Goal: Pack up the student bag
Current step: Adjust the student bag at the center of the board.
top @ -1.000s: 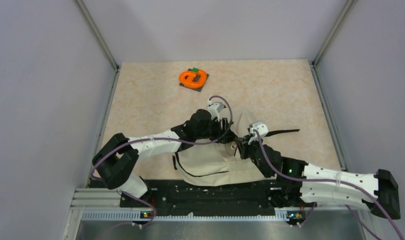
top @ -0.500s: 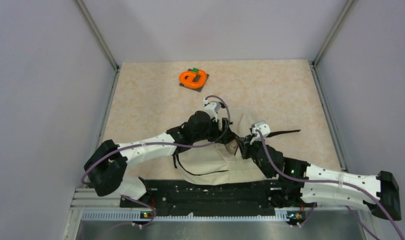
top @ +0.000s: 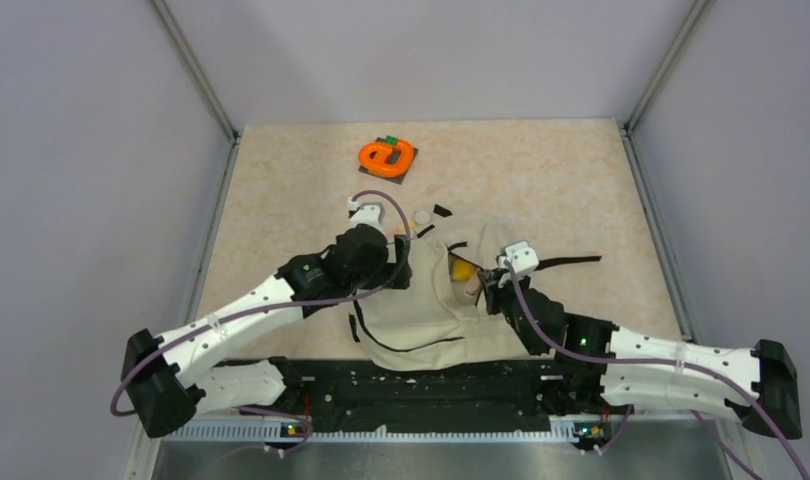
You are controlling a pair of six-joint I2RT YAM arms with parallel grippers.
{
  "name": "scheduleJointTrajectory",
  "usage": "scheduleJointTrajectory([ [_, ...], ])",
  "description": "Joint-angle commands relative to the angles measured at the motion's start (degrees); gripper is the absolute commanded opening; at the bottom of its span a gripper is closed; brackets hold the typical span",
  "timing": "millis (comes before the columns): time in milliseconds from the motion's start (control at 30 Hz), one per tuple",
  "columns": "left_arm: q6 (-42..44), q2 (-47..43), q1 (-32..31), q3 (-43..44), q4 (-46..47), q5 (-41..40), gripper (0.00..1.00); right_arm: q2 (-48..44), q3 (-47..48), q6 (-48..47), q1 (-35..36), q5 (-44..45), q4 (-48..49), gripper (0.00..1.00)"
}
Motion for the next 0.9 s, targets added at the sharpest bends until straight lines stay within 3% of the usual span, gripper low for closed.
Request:
scheduleJointTrajectory([
  [0,-5.89,-2.75,1.08,3.19,-22.10,-15.00,0.96,0.53,4.70,-1.97,-0.25,4.60,3.15,0.00],
  [167,-9.30,-5.71,1.11,0.97,-26.01,-16.50,0.97,2.29,6.44,-3.27,-0.36,5.98,2.37,0.00],
  [333,-10.30,-5.38,1.11,-3.09,-22.15,-12.22,0.93,3.71,8.60,-6.91,-0.45,10.05,2.63,0.00],
  [367,-9.45,-5.41,1.11,-4.13,-18.13,-10.66,0.84,4.16,9.16,-8.47,-0.83,11.88,2.74,0.00],
  [533,-3.98,-4.21,1.11,-8.89,6.18,3.97,0.13,3.83,12.60,-18.67,-4.55,17.91,3.98,0.00],
  [567,-3.22,-2.91,1.05,-8.39,9.19,7.15,0.07,3.19,12.99,-20.73,-5.61,18.19,5.07,0.00],
  [633,-0.96,1.17,0.94,-4.12,12.80,11.51,0.00,1.69,13.40,-23.90,-8.24,17.73,7.26,0.00],
  [867,5.47,15.80,-0.99,13.76,19.92,26.84,0.00,-0.89,13.32,-29.10,-20.31,14.49,12.87,0.00],
])
